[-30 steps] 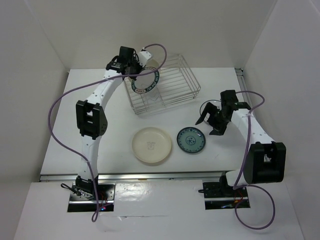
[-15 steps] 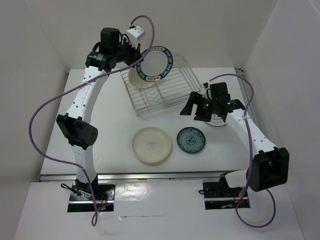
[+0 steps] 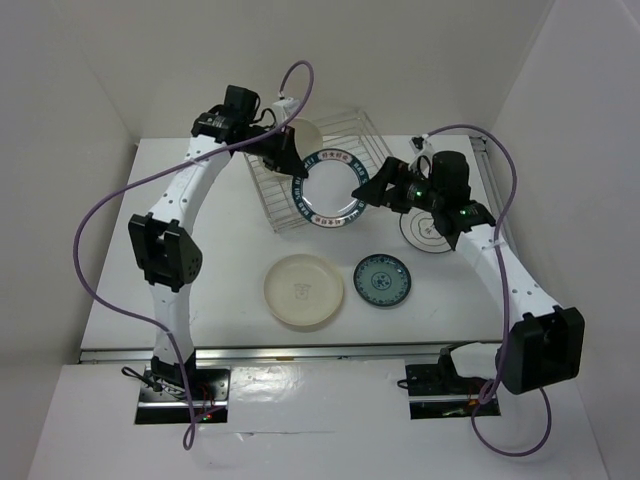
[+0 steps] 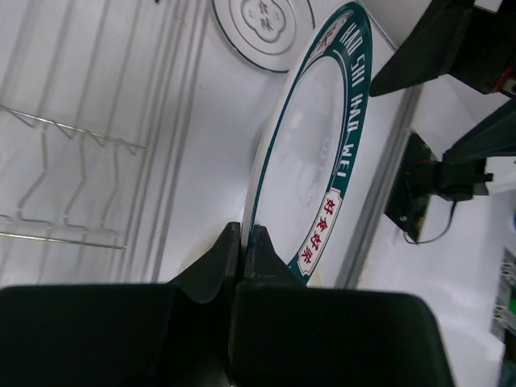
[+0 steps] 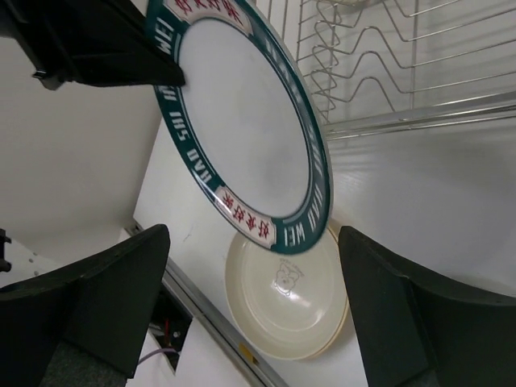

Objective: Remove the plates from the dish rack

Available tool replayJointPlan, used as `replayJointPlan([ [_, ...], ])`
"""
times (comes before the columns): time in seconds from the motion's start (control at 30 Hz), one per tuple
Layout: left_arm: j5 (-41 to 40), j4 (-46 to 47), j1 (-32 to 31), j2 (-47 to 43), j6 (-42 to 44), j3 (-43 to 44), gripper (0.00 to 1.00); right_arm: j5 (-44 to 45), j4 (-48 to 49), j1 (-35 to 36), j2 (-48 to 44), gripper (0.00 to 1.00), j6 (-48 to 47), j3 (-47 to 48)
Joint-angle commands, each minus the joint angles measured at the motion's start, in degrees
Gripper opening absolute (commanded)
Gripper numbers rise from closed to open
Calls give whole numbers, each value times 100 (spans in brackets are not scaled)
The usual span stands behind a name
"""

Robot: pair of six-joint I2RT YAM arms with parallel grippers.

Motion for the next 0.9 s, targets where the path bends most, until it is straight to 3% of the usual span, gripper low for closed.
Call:
replayJointPlan([
  [0.0, 971, -122, 30, -11, -172, -52, 0, -336, 740, 19, 241, 89, 259, -150],
  [0.17, 1560, -245, 30, -11, -50, -158, 0, -336, 906, 19, 347, 67, 312, -274],
  [0.27, 1692, -307, 30, -11, 21, -158, 0, -336, 907, 19, 347, 60, 312, -274],
  [0.3, 1692, -307, 30, -11, 21, -158, 0, -336, 907, 19, 399, 47, 312, -274],
  [0.47, 1307, -500, 30, 95, 196, -158, 0, -337, 960, 19, 400, 0, 365, -274],
  [0.53, 1052, -562, 30, 156, 249, -105, 2, -275, 960, 19, 400, 0, 418, -274],
  [0.57, 711, -614, 30, 208, 250, -44, 32, -214, 960, 19, 400, 0, 418, -274],
  [0.63, 201, -615, 30, 209, 250, 44, 64, 100, 724, 19, 338, 0, 418, -187],
  [0.7, -501, -484, 100, 157, 22, -8, 78, 436, 451, 19, 278, 0, 471, -72],
  [0.8, -1361, 192, 224, -238, -400, -674, 88, 744, 301, -314, 58, 0, 681, -71],
  [0.87, -2013, 833, 285, -493, -532, -1270, 90, 999, 99, -665, -144, 0, 882, -71],
])
